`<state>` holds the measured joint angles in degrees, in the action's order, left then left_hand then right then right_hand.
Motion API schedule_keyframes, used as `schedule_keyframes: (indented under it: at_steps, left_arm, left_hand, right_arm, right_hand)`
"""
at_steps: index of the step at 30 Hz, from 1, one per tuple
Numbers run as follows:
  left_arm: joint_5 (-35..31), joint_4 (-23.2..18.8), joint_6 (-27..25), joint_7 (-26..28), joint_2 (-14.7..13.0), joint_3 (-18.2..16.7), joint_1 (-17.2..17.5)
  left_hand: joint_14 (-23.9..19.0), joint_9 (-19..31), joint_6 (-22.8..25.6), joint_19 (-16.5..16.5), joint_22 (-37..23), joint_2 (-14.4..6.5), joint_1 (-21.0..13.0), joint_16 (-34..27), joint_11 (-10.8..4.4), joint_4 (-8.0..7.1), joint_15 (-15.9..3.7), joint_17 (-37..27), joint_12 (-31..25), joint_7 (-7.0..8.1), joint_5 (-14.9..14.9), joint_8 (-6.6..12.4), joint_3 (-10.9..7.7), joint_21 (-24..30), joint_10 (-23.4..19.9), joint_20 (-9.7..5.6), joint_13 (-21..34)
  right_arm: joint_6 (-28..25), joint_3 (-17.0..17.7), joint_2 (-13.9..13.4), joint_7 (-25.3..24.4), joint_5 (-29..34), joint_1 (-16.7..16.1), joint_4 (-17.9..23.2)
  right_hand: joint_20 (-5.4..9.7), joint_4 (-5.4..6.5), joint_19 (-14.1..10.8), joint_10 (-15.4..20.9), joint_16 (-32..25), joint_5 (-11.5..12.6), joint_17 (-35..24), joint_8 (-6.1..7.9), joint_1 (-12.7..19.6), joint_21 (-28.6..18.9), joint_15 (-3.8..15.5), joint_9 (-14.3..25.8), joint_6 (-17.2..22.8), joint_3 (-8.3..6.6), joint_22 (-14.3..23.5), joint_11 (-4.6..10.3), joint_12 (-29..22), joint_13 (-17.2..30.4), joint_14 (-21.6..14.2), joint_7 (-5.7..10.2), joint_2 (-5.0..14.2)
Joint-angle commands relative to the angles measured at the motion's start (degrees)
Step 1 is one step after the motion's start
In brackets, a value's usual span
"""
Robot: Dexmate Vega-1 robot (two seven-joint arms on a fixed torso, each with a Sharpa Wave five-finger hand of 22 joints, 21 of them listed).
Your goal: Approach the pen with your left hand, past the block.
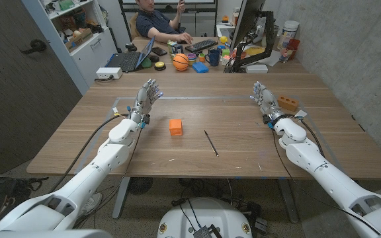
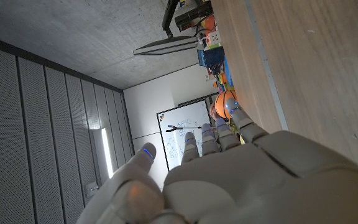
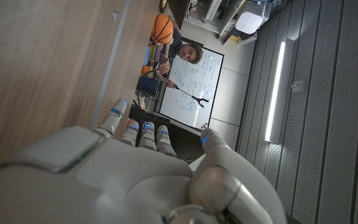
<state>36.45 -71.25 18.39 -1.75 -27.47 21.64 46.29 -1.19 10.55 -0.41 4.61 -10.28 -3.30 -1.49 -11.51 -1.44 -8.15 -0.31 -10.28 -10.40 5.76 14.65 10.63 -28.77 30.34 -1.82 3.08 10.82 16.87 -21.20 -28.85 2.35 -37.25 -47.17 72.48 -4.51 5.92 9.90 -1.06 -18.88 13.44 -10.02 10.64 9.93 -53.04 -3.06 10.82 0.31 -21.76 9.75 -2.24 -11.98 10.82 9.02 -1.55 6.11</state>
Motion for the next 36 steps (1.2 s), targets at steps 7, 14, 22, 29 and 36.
schedule_keyframes:
  at_steps: [7, 14, 22, 29, 36]
  left_arm:
    - [-3.47, -3.03, 4.05, 2.55, -0.42, -0.02, 1.18]
    - [-4.60, -6.00, 7.60, 2.35, -1.10, -0.71, 2.28]
    - [-10.03, -11.03, 10.12, 4.86, -3.26, -1.26, 3.10]
    - [-17.33, -15.56, 11.31, 8.00, -5.37, -1.63, 3.41]
    - [-24.19, -19.29, 12.10, 9.73, -7.14, -1.75, 3.38]
  left_hand:
    - [-0.61, 0.30, 0.14, 0.58, -0.13, -0.60, -0.04, -0.31, 0.10, -0.01, 0.01, -0.07, -0.38, 0.53, 0.31, 0.30, -0.24, 0.05, -0.43, 0.00, 0.10]
    - [-0.66, 0.29, 0.44, 0.57, -0.12, -0.51, -0.16, -0.31, -0.13, 0.12, -0.10, -0.04, -0.44, 0.79, 0.34, 0.44, -0.20, -0.13, -0.56, 0.04, 0.10]
    - [-0.65, 0.26, 0.63, 0.51, -0.10, -0.23, -0.39, -0.29, -0.11, 0.39, -0.10, 0.00, -0.43, 1.11, 0.38, 0.51, -0.15, -0.35, -0.53, 0.00, 0.09]
    - [-0.51, 0.23, 0.70, 0.24, -0.08, 0.02, -0.65, -0.21, -0.09, 0.69, -0.15, 0.04, -0.39, 1.35, 0.43, 0.52, -0.11, -0.66, -0.41, 0.28, 0.08]
    - [-0.24, 0.21, 0.68, -0.03, -0.07, 0.16, -0.89, -0.08, -0.17, 0.94, -0.20, 0.07, -0.32, 1.57, 0.47, 0.50, -0.12, -0.95, -0.20, 0.37, 0.07]
  right_arm:
    - [1.11, 0.43, -0.35, 0.50, -0.29, -0.74, -0.14]
    - [0.99, 0.56, -0.45, 0.33, -0.56, -1.31, 0.56]
    - [1.49, 0.68, -0.50, 0.36, -0.61, -1.83, 0.95]
    - [1.59, 0.84, -0.37, 0.34, -0.97, -2.14, 1.12]
    - [2.06, 0.85, -0.31, 0.37, -0.87, -2.38, 0.96]
  right_hand:
    - [-0.14, -0.02, 4.72, 0.05, -0.05, 0.20, -0.12, 0.26, 0.44, -0.49, 0.13, 0.16, -0.04, -0.29, 0.20, -0.25, -0.07, 0.09, 0.25, -0.32, 0.03]
    - [-0.14, 0.00, 4.67, 0.06, 0.04, 0.18, -0.13, 0.25, 0.44, -0.37, 0.13, 0.16, -0.06, -0.26, 0.20, -0.31, -0.02, 0.10, 0.23, -0.36, 0.02]
    - [-0.14, 0.02, 4.63, 0.09, 0.16, 0.16, -0.14, 0.26, 0.45, -0.17, 0.13, 0.16, -0.03, -0.22, 0.21, -0.32, 0.04, 0.10, 0.16, -0.33, 0.01]
    - [-0.17, 0.05, 4.53, 0.23, 0.28, 0.13, -0.16, 0.27, 0.45, -0.01, 0.14, 0.16, 0.01, -0.19, 0.21, -0.32, 0.06, 0.11, 0.12, -0.32, 0.01]
    - [-0.17, 0.07, 4.48, 0.27, 0.39, 0.11, -0.16, 0.26, 0.46, 0.15, 0.14, 0.16, 0.00, -0.16, 0.22, -0.23, 0.11, 0.11, 0.08, -0.37, 0.01]
